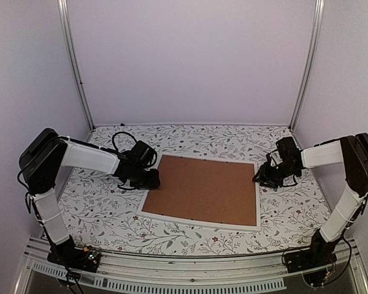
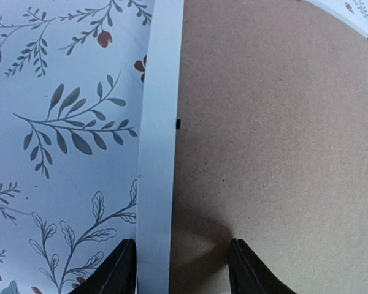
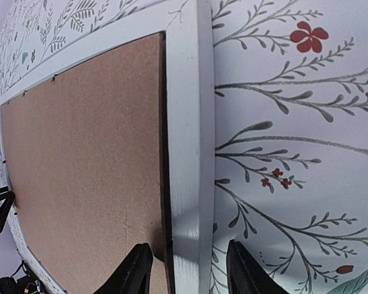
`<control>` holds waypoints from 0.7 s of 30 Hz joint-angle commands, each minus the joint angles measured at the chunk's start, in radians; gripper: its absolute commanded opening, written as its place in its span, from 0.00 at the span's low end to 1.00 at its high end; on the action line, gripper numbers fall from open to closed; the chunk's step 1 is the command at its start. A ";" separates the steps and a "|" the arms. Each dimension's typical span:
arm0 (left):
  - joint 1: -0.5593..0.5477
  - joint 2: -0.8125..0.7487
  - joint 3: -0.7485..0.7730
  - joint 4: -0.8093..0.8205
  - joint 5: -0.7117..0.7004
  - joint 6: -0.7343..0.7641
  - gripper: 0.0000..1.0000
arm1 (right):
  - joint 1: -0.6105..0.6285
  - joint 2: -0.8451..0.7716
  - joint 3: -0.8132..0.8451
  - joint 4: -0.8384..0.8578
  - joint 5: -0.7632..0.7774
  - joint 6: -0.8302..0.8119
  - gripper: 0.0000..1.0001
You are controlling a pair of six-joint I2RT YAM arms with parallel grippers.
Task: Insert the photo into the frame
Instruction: Press the fastener onto the backboard.
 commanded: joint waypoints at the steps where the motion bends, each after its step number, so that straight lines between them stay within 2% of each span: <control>1: -0.031 0.097 -0.046 -0.115 0.094 -0.017 0.52 | -0.002 0.052 -0.010 0.024 -0.028 -0.022 0.44; 11: -0.031 0.100 -0.022 -0.129 0.094 -0.010 0.52 | -0.001 0.064 -0.010 -0.041 0.031 -0.042 0.20; 17: -0.031 0.116 -0.011 -0.134 0.094 -0.007 0.51 | 0.006 0.075 0.001 -0.063 0.015 -0.049 0.15; 21: -0.031 0.120 -0.006 -0.135 0.094 -0.008 0.51 | 0.017 0.088 0.010 -0.069 0.003 -0.049 0.16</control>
